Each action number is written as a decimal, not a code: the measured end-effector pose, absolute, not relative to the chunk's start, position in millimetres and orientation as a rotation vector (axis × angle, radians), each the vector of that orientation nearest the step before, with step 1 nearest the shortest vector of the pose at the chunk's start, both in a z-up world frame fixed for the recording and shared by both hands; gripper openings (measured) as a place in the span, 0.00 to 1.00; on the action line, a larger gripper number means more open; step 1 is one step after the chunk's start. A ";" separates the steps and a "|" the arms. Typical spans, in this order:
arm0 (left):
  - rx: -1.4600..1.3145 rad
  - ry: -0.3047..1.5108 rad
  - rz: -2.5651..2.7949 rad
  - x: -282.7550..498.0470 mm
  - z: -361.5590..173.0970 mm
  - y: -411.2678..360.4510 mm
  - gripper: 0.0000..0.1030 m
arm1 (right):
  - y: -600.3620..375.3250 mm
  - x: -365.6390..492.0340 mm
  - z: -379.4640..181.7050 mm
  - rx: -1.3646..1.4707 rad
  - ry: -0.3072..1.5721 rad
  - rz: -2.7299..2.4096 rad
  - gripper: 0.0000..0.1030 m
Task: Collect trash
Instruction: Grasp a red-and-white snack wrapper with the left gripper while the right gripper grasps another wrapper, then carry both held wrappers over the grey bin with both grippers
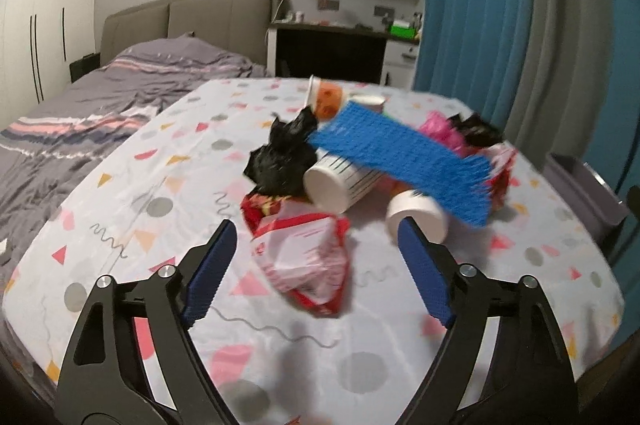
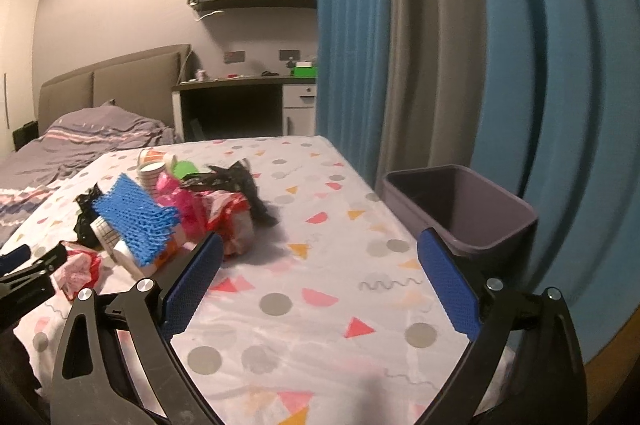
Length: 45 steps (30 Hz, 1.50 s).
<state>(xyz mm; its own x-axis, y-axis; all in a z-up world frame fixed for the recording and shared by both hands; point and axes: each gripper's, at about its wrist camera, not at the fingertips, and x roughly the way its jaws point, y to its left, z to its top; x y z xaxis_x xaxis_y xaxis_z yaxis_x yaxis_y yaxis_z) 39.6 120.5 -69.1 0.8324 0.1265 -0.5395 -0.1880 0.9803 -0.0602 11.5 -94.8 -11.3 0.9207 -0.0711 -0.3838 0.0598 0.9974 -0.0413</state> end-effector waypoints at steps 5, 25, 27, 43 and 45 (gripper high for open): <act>-0.129 0.663 0.153 58.6 -85.6 129.9 0.64 | -82.8 24.0 -16.3 -0.034 0.417 -0.028 0.89; -0.237 0.634 0.087 55.2 -85.0 153.0 0.34 | -52.0 112.6 -43.6 -0.016 0.590 0.110 0.52; -0.245 0.621 0.087 50.6 -81.1 156.2 0.34 | -50.4 124.1 -47.3 -0.004 0.610 0.119 0.52; -0.240 0.576 0.074 45.2 -66.2 154.4 0.34 | -43.8 161.9 -64.7 0.041 0.697 0.165 0.20; -0.236 0.576 0.072 45.4 -66.1 152.4 0.34 | -43.5 155.7 -64.1 0.022 0.693 0.164 0.15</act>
